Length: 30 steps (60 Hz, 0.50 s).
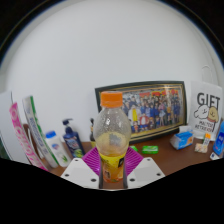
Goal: Pour water
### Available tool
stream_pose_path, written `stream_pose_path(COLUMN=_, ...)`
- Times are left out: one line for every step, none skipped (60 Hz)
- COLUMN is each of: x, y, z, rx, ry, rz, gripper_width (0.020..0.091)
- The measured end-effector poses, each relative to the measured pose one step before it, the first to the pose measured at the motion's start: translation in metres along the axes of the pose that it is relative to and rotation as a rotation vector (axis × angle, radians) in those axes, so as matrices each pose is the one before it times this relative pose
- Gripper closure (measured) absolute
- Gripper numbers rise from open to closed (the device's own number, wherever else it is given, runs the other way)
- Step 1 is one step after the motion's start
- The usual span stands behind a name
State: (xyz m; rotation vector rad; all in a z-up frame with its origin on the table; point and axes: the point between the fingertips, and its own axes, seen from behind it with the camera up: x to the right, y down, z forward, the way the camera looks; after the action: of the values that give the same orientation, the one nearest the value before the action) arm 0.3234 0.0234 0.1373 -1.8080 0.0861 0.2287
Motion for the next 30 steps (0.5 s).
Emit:
stream_pose_path(x=0.00784, y=0.00478, z=0.00324, rx=-0.00882, ry=0.01632, rz=-0.0174, gripper_width=0.0838)
stream_pose_path(x=0.00757, y=0.00616, z=0.00333, rx=-0.00684, ry=0.01188, rz=-0.0165, gripper_width=0.0838)
stream_pose_path(x=0.00644, y=0.00682, z=0.00282, rx=-0.00758, ry=0.00978, rz=-0.0152, gripper_width=0.0838)
stream_pose_path(x=0.00609, y=0.00662, z=0.00286, rx=-0.00697, ry=0.00825, rz=-0.0140, gripper_width=0.0837)
stream_pose_path(x=0.00516, y=0.00714, z=0.00264, rx=-0.00772, ry=0.00767, rz=-0.0126, gripper_width=0.0838)
stream_pose_path(x=0.00429, y=0.00925, z=0.00112, rx=-0.00099, ry=0.00462, rz=-0.0130, gripper_width=0.0838)
stream_pose_path(x=0.00328, y=0.00537, z=0.00231, rx=-0.01324, ry=0.00680, rz=-0.0063, gripper_width=0.0837)
stream_pose_path(x=0.00341, y=0.00673, z=0.00255, rx=-0.00872, ry=0.00364, rz=-0.0072, gripper_width=0.0839)
stream_pose_path(x=0.00322, y=0.00684, z=0.00254, rx=-0.00860, ry=0.00350, rz=-0.0059, gripper_width=0.0838)
stream_pose_path(x=0.00287, y=0.00667, z=0.00229, rx=-0.00893, ry=0.00356, rz=-0.0033, gripper_width=0.0837)
stream_pose_path(x=0.00279, y=0.00650, z=0.00210, rx=-0.00846, ry=0.00290, rz=-0.0016, gripper_width=0.0837)
stream_pose_path(x=0.00242, y=0.00617, z=0.00210, rx=-0.00806, ry=0.00228, rz=-0.0002, gripper_width=0.0837)
stream_pose_path(x=0.00199, y=0.00588, z=0.00243, rx=-0.00225, ry=0.00177, rz=0.0000, gripper_width=0.0837)
stream_pose_path(x=0.00188, y=0.00521, z=0.00176, rx=-0.00461, ry=0.00267, rz=0.0015, gripper_width=0.0836)
stream_pose_path(x=0.00183, y=0.00576, z=0.00156, rx=-0.00480, ry=0.00277, rz=0.0002, gripper_width=0.0836)
stream_pose_path(x=0.00153, y=0.00476, z=0.00150, rx=-0.00564, ry=0.00217, rz=0.0018, gripper_width=0.0838)
stream_pose_path(x=0.00155, y=0.00482, z=0.00151, rx=-0.00600, ry=0.00139, rz=0.0000, gripper_width=0.0837)
stream_pose_path(x=0.00133, y=0.00462, z=0.00145, rx=-0.00554, ry=0.00142, rz=-0.0012, gripper_width=0.0839)
stream_pose_path(x=0.00071, y=0.00454, z=0.00043, rx=-0.00685, ry=0.00001, rz=-0.0028, gripper_width=0.0829)
stream_pose_path(x=-0.00019, y=-0.00568, z=0.00022, rx=0.03448, ry=-0.00512, rz=0.0031, gripper_width=0.0835)
stream_pose_path(x=0.00033, y=0.00133, z=-0.00083, rx=0.00142, ry=-0.00176, rz=-0.0015, gripper_width=0.0834)
stream_pose_path(x=0.00025, y=0.00090, z=0.00019, rx=0.00294, ry=0.00032, rz=0.0002, gripper_width=0.0835)
stream_pose_path(x=-0.00132, y=-0.00090, z=0.00019, rx=0.00863, ry=-0.00123, rz=-0.0009, gripper_width=0.0837)
stream_pose_path(x=-0.00023, y=-0.00009, z=-0.00003, rx=0.00423, ry=-0.00034, rz=-0.0047, gripper_width=0.0837)
stream_pose_path(x=0.00003, y=0.00033, z=-0.00018, rx=0.00071, ry=0.00088, rz=-0.0060, gripper_width=0.0836)
stream_pose_path(x=-0.00047, y=-0.00050, z=-0.00010, rx=0.00432, ry=0.00064, rz=-0.0045, gripper_width=0.0833)
stream_pose_path(x=0.00017, y=0.00029, z=-0.00020, rx=-0.00085, ry=0.00000, rz=-0.0043, gripper_width=0.0833)
stream_pose_path(x=-0.00050, y=0.00013, z=-0.00034, rx=0.00109, ry=0.00150, rz=-0.0040, gripper_width=0.0804)
stream_pose_path(x=-0.00055, y=0.00011, z=-0.00037, rx=0.00098, ry=0.00091, rz=-0.0027, gripper_width=0.0786)
stream_pose_path(x=-0.00079, y=0.00008, z=-0.00017, rx=0.00029, ry=0.00006, rz=-0.0030, gripper_width=0.0759)
